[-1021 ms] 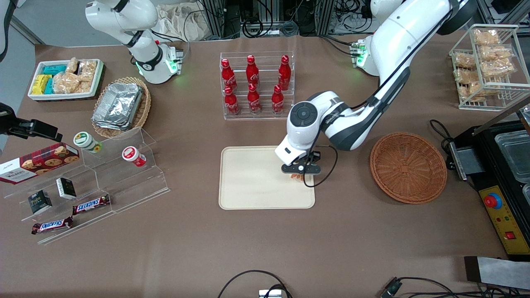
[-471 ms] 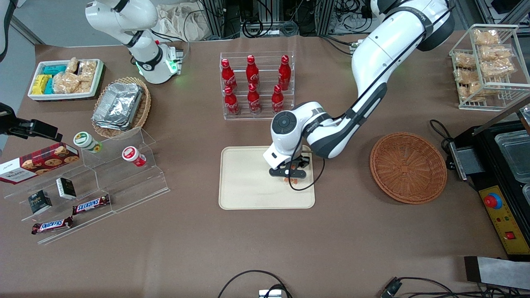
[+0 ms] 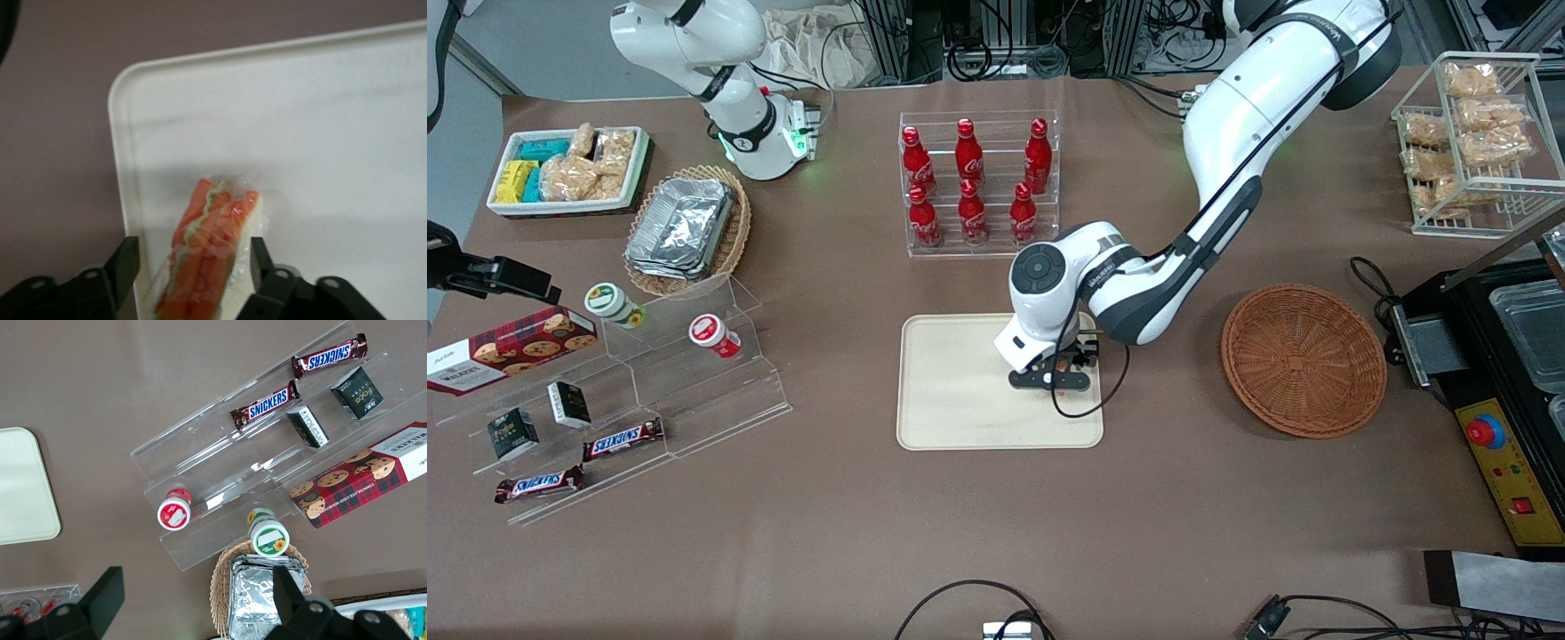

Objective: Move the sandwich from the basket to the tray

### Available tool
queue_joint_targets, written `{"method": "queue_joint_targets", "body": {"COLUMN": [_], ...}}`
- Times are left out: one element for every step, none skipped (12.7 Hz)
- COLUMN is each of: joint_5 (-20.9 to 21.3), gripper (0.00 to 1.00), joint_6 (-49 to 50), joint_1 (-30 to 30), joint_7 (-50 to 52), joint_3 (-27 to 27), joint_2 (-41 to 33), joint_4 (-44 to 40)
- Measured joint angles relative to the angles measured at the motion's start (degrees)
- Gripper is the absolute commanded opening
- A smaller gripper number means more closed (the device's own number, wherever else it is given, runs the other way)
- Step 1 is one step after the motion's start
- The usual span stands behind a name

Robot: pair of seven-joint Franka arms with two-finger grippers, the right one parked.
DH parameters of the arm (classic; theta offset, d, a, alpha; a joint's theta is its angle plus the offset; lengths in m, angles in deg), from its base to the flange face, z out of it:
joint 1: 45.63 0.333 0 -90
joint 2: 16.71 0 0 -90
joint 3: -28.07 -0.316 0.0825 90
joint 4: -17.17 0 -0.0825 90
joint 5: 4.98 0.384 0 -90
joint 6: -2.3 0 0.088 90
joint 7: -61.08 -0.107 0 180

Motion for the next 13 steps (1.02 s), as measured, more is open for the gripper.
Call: {"method": "queue_joint_targets", "body": {"joint_5": [-0.23, -0.5, -0.69, -1.1, -1.52, -2.02, -3.19, -4.81, -6.32, -7.89, -9.57, -11.66, -14.03], "gripper": [1.0, 1.0, 1.0, 1.0, 1.0, 1.0, 1.0, 1.0, 1.0, 1.0, 1.0, 1.0, 1.0], "joint_6": [0.96, 1.43, 2.17, 3.07, 4.2, 5.48, 6.97, 9.16, 11.56, 13.13, 13.73, 13.97, 14.04], "joint_1": [0.01, 0.02, 0.04, 0.06, 0.07, 0.11, 0.16, 0.11, 0.07, 0.18, 0.28, 0.28, 0.26], "joint_7": [0.0, 0.0, 0.0, 0.0, 0.0, 0.0, 0.0, -0.34, -1.32, -2.39, -3.6, -5.02, -6.86], "joint_3": [0.0, 0.0, -0.01, -0.04, -0.18, -0.37, -0.6, -1.29, -2.75, -4.39, -5.95, -7.72, -9.73], "joint_2": [0.0, -0.02, -0.04, -0.09, -0.16, -0.32, -0.69, -1.46, -2.67, -4.0, -5.35, -6.71, -8.05], "joint_4": [-1.17, -2.19, -3.07, -4.1, -5.32, -6.78, -8.45, -10.53, -12.33, -13.37, -13.92, -14.15, -14.18]}}
